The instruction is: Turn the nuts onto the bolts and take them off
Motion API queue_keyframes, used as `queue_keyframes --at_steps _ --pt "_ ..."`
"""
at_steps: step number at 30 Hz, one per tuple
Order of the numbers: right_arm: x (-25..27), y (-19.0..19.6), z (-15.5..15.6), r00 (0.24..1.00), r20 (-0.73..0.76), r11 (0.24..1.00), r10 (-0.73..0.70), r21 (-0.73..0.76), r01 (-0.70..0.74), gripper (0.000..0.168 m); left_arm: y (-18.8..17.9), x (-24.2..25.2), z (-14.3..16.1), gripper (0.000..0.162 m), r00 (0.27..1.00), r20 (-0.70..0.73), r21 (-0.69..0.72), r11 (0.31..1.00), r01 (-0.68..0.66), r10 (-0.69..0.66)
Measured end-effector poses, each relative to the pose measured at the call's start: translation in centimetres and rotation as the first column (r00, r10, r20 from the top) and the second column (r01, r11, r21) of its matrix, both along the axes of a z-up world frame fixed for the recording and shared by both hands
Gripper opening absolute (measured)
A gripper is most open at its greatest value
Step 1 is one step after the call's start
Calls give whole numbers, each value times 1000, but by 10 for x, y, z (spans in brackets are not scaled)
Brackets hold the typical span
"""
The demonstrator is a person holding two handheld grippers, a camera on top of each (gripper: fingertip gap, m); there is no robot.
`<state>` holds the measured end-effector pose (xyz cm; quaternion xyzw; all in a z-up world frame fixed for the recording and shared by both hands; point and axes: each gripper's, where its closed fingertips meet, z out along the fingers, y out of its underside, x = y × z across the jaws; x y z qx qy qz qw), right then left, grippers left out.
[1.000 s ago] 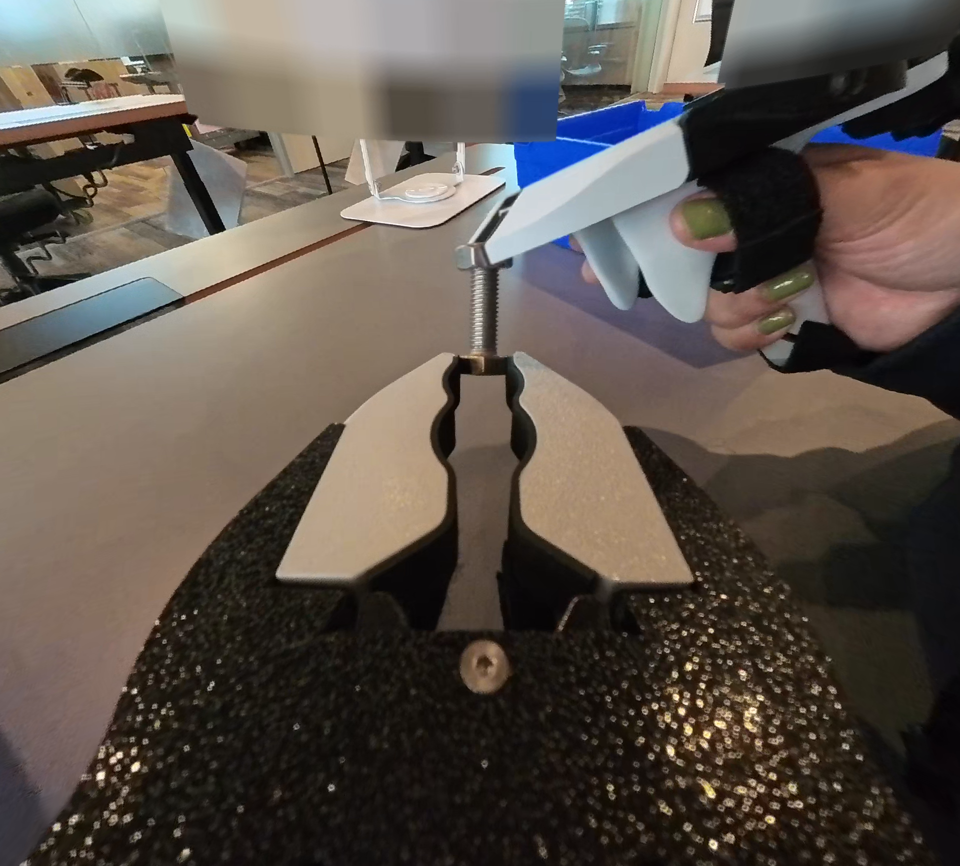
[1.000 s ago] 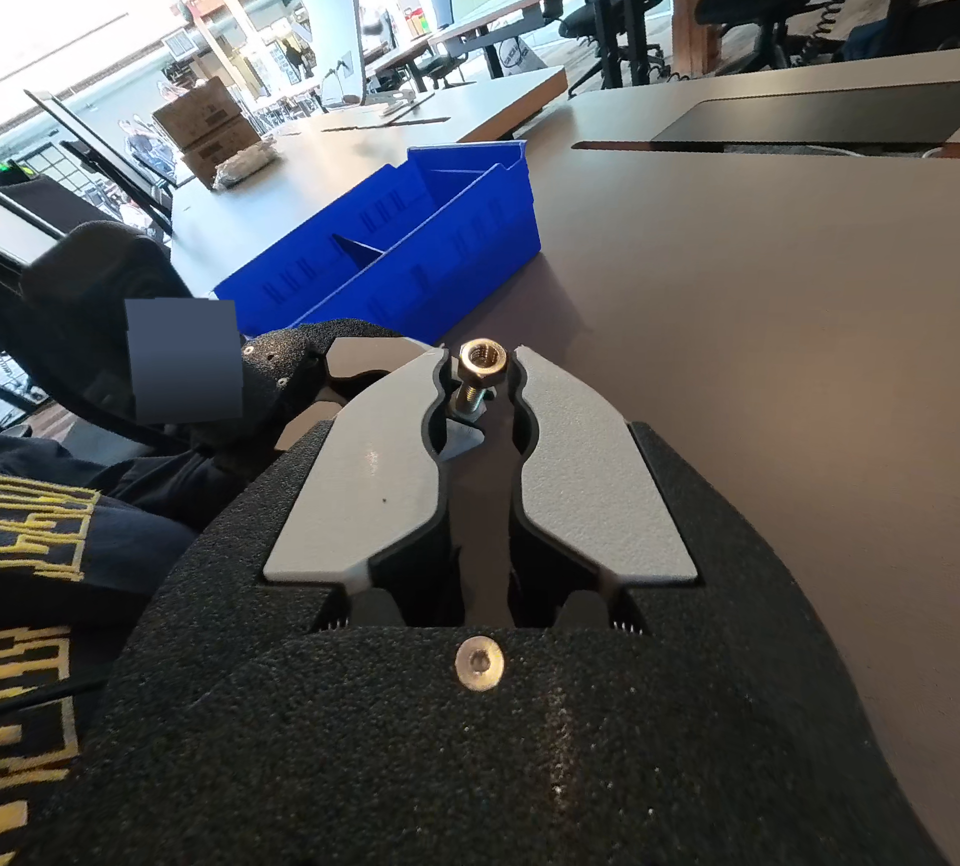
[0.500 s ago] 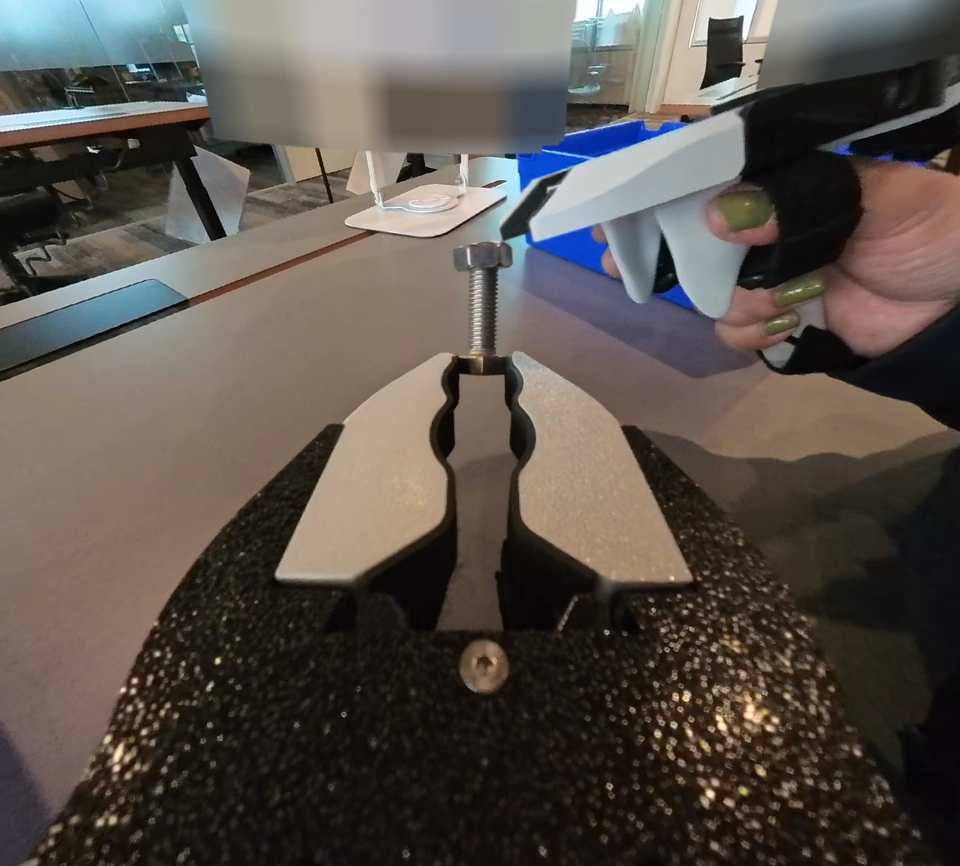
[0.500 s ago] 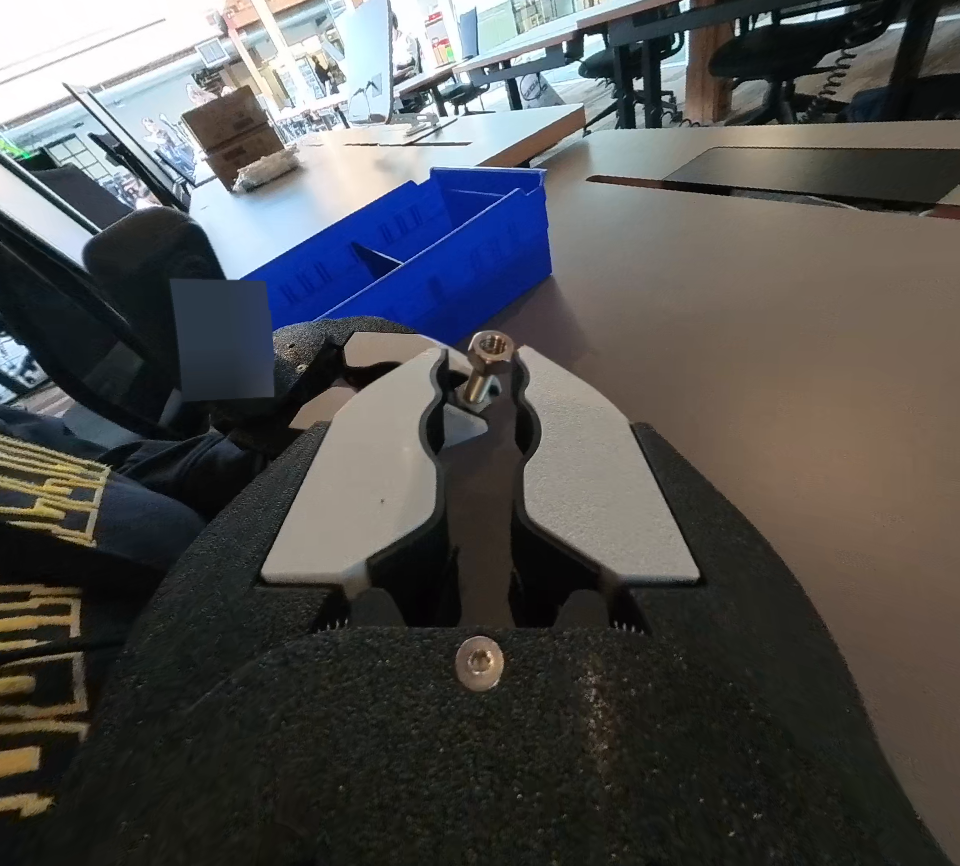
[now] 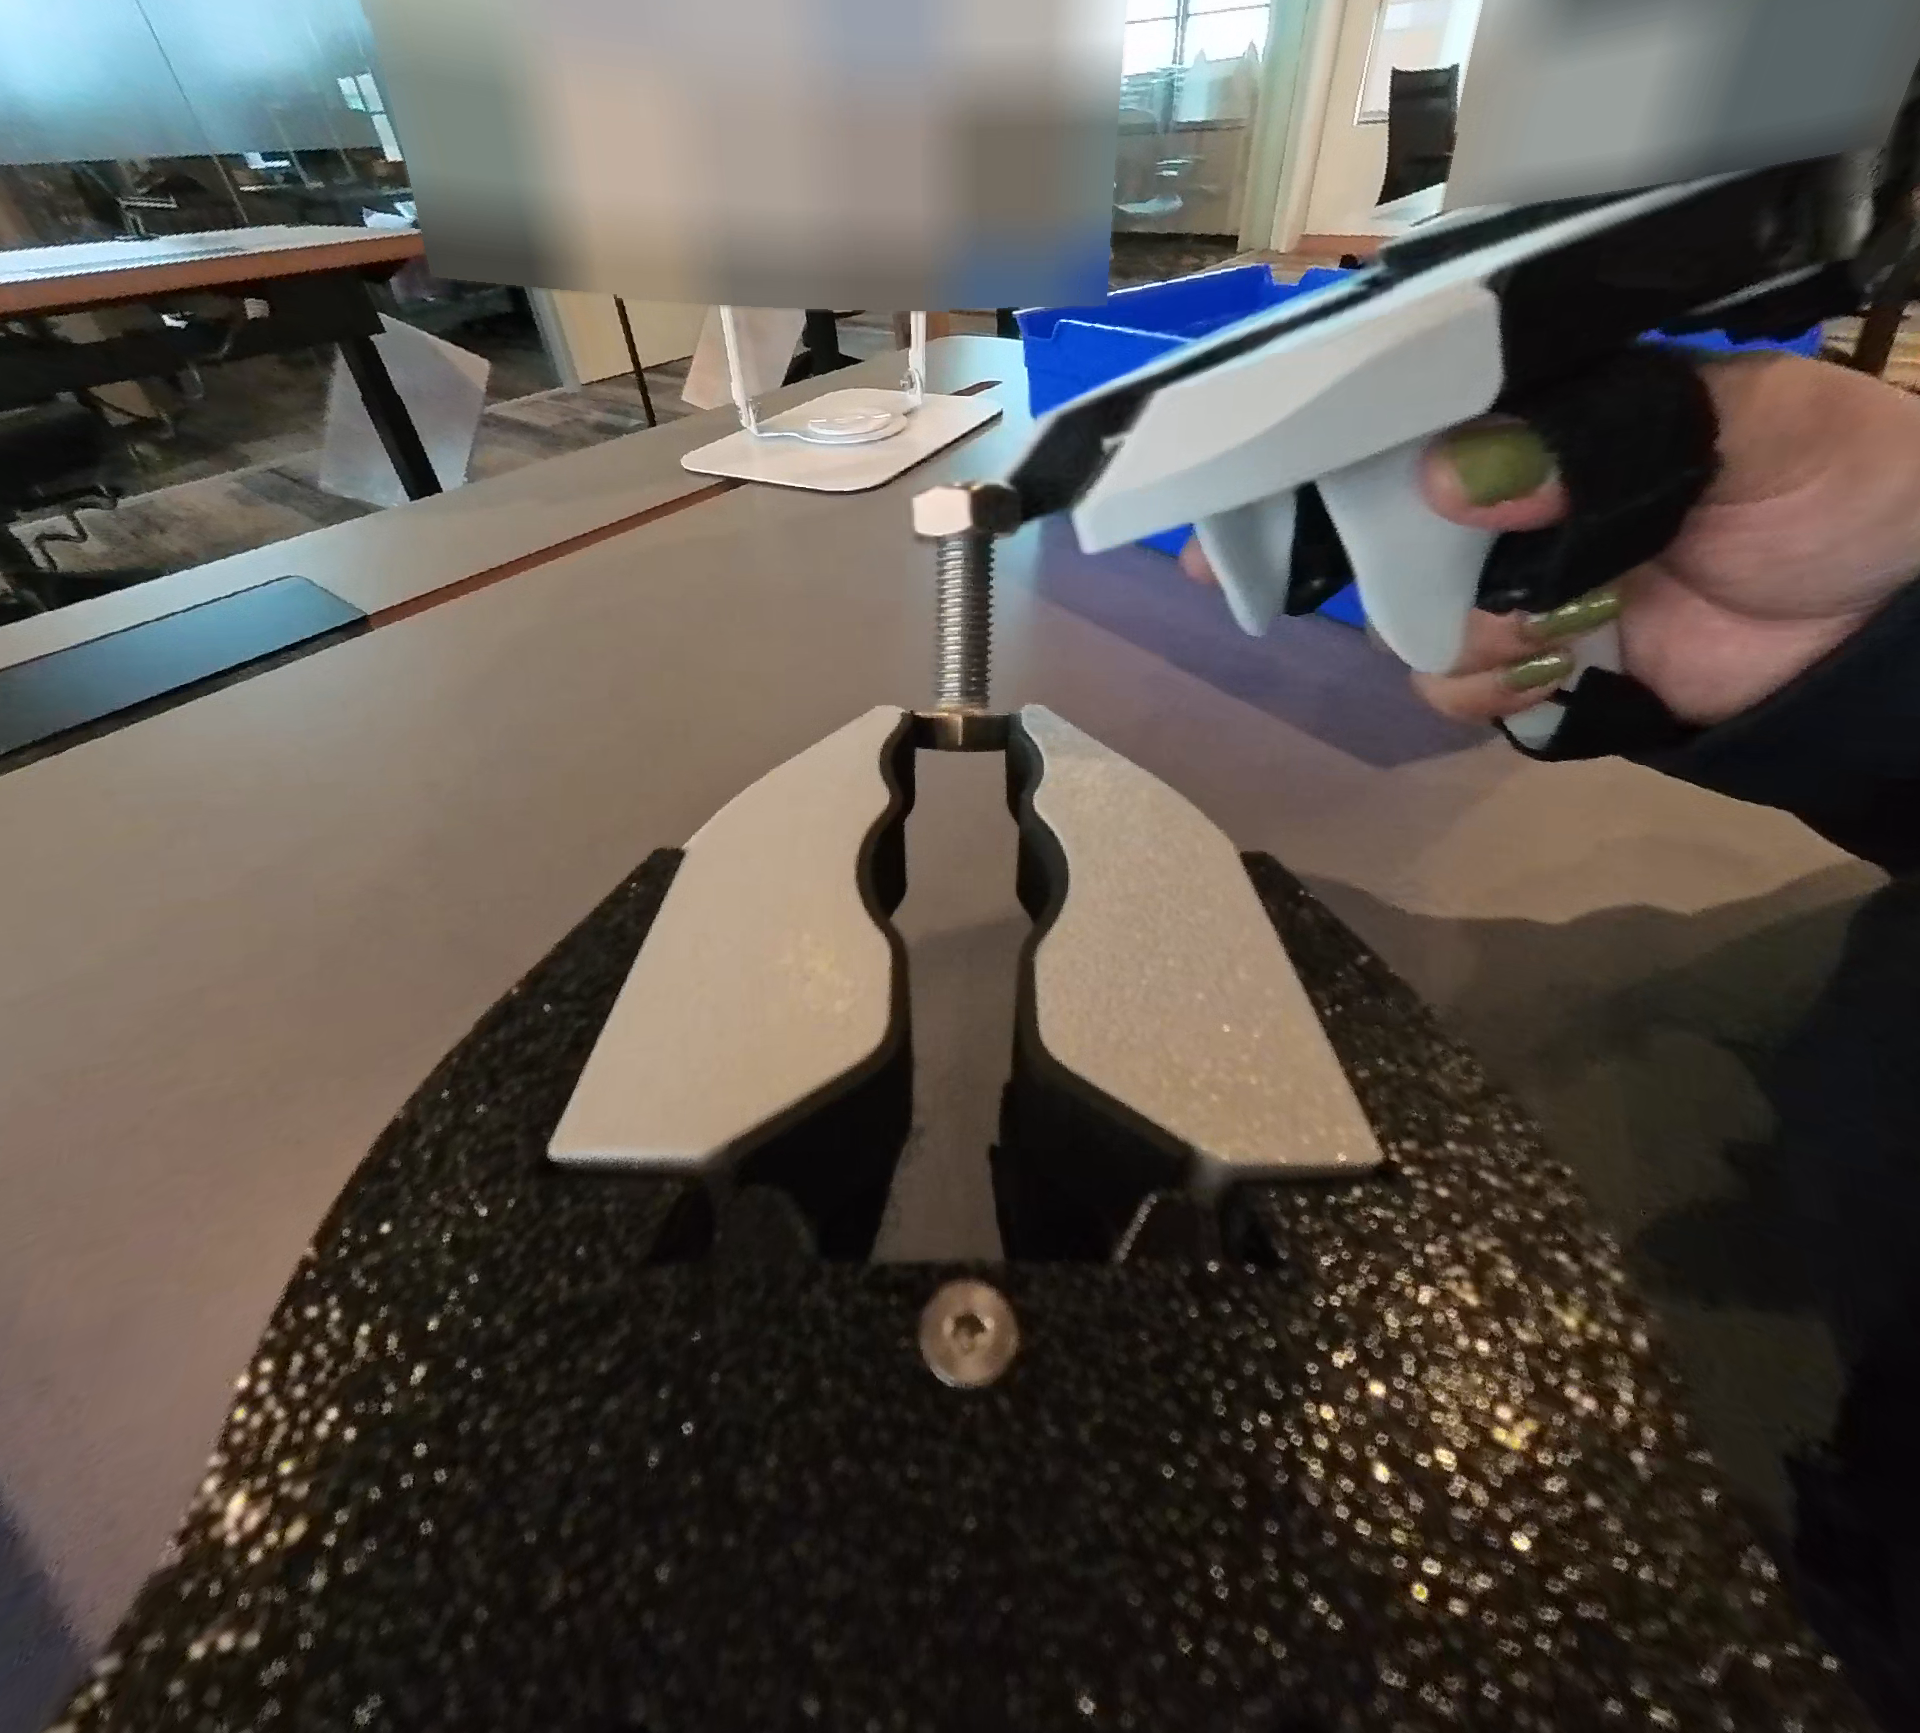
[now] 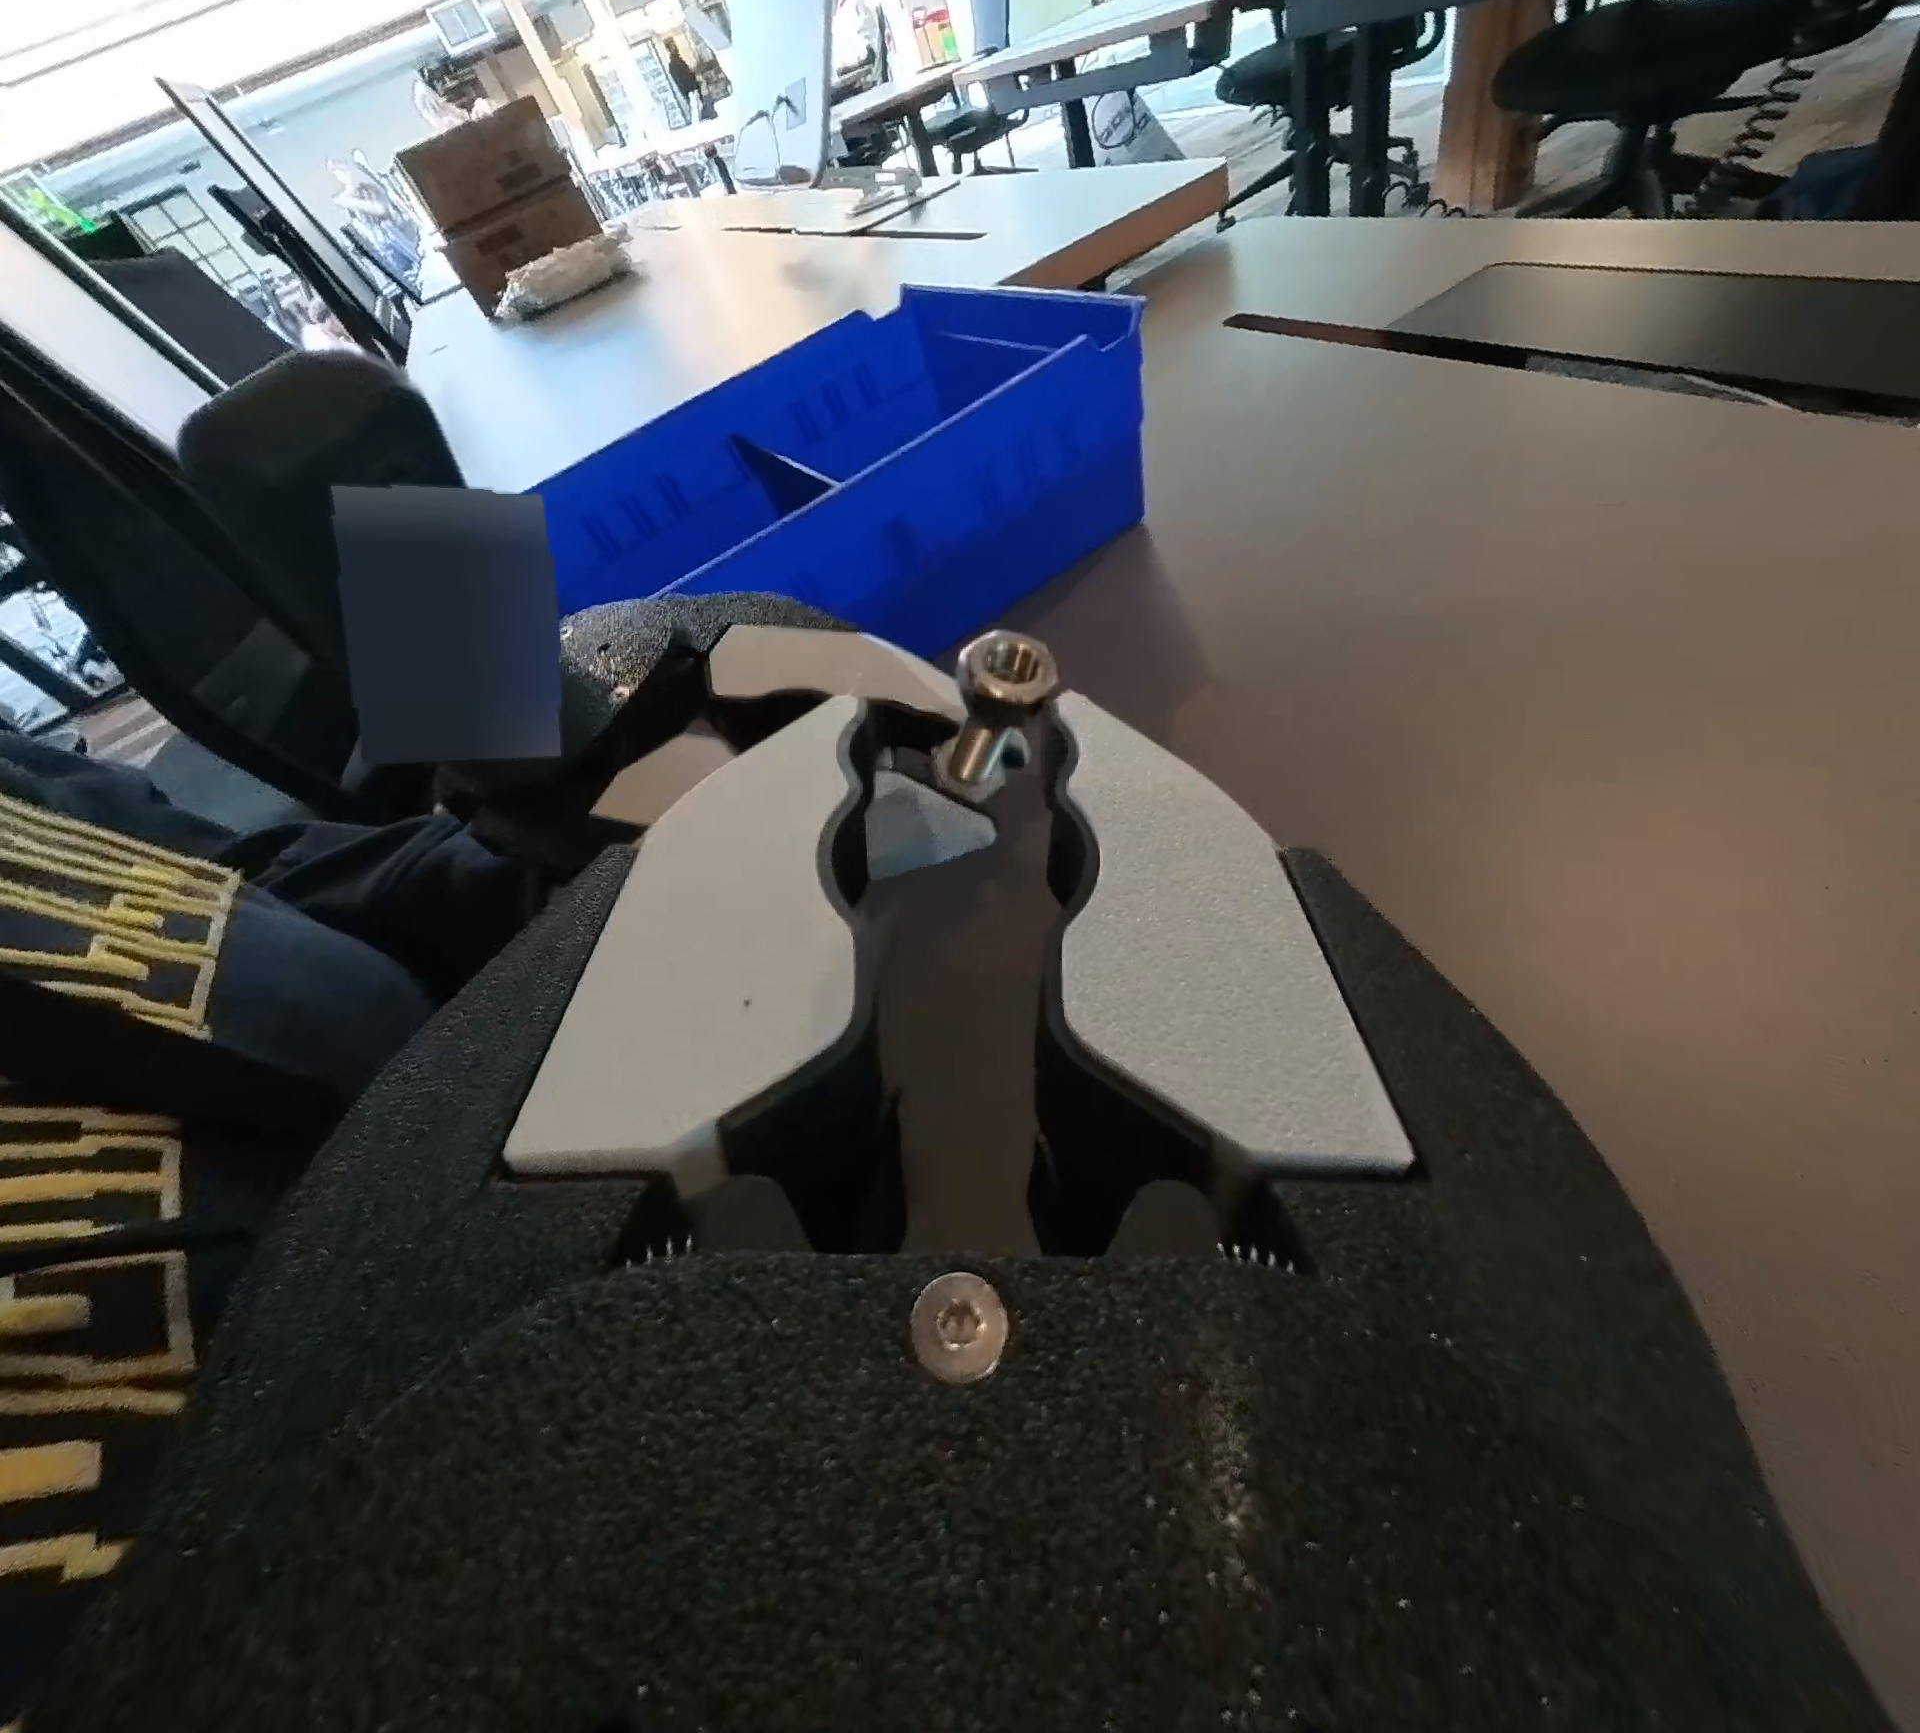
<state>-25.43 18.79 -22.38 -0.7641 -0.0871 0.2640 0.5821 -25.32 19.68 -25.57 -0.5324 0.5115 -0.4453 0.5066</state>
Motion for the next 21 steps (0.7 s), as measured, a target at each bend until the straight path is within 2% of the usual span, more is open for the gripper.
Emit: queue_keyframes --at_steps 5,10,17,21 --pt "7 -2 0 999 -4 999 -35 14 35 32 0 0 -1 16 1000 4 -23 1000 15 -15" --pt "-2 -4 -3 1000 -5 1000 14 -5 -14 36 -2 1 -1 16 1000 6 -18 1000 23 -23" --pt "3 -2 -3 998 -63 1000 -10 8 11 41 -10 4 -4 16 997 -3 -20 997 74 -74" --pt "2 -5 -4 1000 -18 1000 -10 23 10 34 -7 3 -4 16 998 0 -18 998 61 -61"
